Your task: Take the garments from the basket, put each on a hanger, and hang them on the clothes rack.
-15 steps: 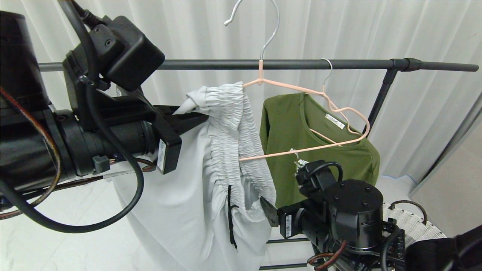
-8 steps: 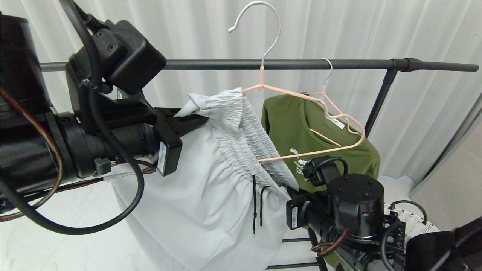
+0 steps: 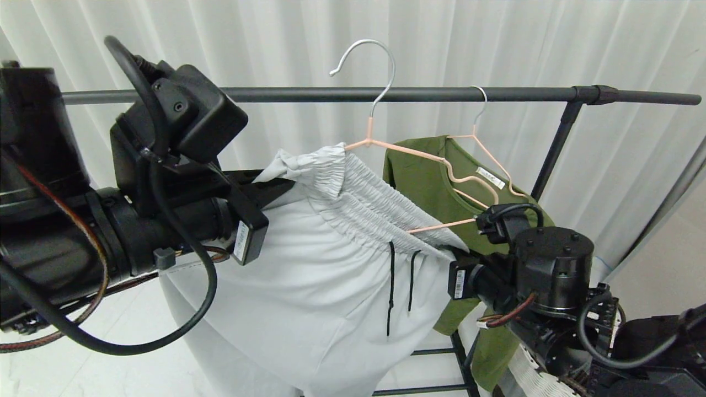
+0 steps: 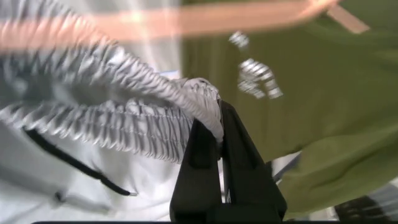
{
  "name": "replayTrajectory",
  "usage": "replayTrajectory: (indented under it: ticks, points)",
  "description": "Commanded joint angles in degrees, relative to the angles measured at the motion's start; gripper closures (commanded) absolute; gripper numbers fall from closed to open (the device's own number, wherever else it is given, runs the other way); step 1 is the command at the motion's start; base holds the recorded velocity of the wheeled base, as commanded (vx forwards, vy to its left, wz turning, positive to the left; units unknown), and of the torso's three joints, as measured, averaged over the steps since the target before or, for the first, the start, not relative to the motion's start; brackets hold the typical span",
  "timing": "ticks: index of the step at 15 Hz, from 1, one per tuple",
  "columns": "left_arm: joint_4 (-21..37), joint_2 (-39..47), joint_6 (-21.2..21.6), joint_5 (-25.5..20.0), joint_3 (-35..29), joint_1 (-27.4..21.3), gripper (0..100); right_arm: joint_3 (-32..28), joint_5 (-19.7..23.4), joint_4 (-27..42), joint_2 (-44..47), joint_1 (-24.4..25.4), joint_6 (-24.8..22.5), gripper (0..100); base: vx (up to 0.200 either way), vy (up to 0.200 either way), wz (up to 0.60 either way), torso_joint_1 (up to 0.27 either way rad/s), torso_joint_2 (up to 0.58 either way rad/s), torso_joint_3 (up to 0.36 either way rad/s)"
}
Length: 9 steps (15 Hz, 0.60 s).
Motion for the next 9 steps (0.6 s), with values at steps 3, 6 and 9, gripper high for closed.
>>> replayTrajectory:
  ticks: [3,6,9]
  points:
    - [-0.63,-1.44,1.87,0.28,3.12,1.04,100,0.00,-0.07,-1.50,-0.60,-4.36,-1.78,100,0.000,0.000,0.00,0.000,0.00,0.000]
    - [-0.63,-2.85,2.49,0.20,4.70,2.27,100,0.09,-0.07,-2.11,-0.60,-5.60,-2.40,100,0.000,0.000,0.00,0.000,0.00,0.000]
    - [-0.63,-4.43,6.53,-1.47,6.99,4.74,100,0.00,-0.07,-2.11,-0.60,-6.03,-2.84,100,0.000,0.000,0.00,0.000,0.00,0.000]
